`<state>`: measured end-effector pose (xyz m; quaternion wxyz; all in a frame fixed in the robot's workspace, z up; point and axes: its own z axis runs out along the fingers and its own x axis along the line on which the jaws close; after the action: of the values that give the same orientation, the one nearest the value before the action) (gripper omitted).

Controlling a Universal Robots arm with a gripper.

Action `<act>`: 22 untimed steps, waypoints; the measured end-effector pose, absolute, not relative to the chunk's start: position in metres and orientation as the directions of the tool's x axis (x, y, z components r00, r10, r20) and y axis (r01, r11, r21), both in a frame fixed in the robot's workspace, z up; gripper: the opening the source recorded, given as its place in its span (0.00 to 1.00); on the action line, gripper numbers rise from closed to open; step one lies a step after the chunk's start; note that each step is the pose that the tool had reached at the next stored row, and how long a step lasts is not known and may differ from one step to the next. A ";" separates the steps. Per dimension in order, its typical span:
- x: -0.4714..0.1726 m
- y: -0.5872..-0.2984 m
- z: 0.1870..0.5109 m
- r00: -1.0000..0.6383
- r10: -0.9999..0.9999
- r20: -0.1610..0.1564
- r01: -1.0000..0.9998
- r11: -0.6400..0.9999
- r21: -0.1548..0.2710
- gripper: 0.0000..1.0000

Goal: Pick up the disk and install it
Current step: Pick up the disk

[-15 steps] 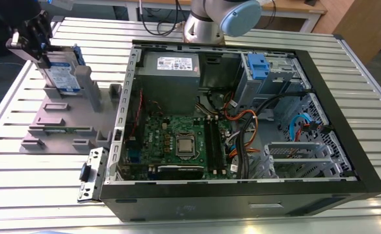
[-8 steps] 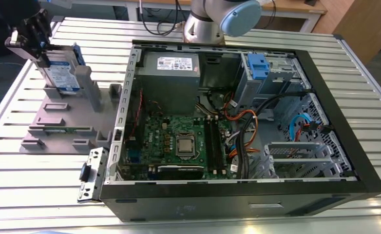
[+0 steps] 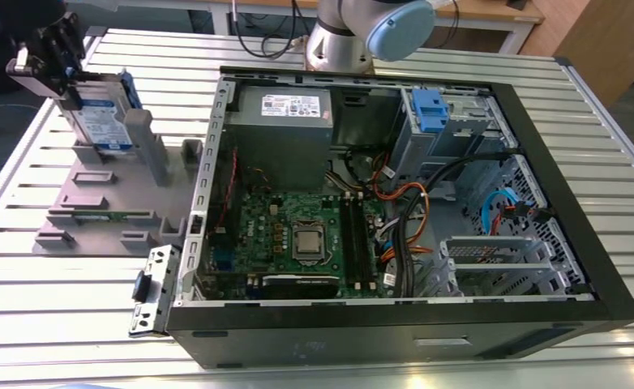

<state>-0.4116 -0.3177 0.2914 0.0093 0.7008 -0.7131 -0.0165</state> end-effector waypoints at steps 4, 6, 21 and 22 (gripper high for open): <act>-0.412 -0.318 0.293 -0.017 -1.000 -0.010 -0.999 0.017 0.037 0.37; -0.412 -0.318 0.294 -0.017 -1.000 -0.010 -0.999 0.017 0.036 0.37; -0.412 -0.318 0.298 -0.017 -1.000 -0.010 -0.999 0.017 0.036 0.37; -0.412 -0.318 0.299 -0.017 -1.000 -0.010 -0.999 0.017 0.037 0.37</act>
<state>-0.4116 -0.3177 0.2987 0.0093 0.7008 -0.7131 -0.0165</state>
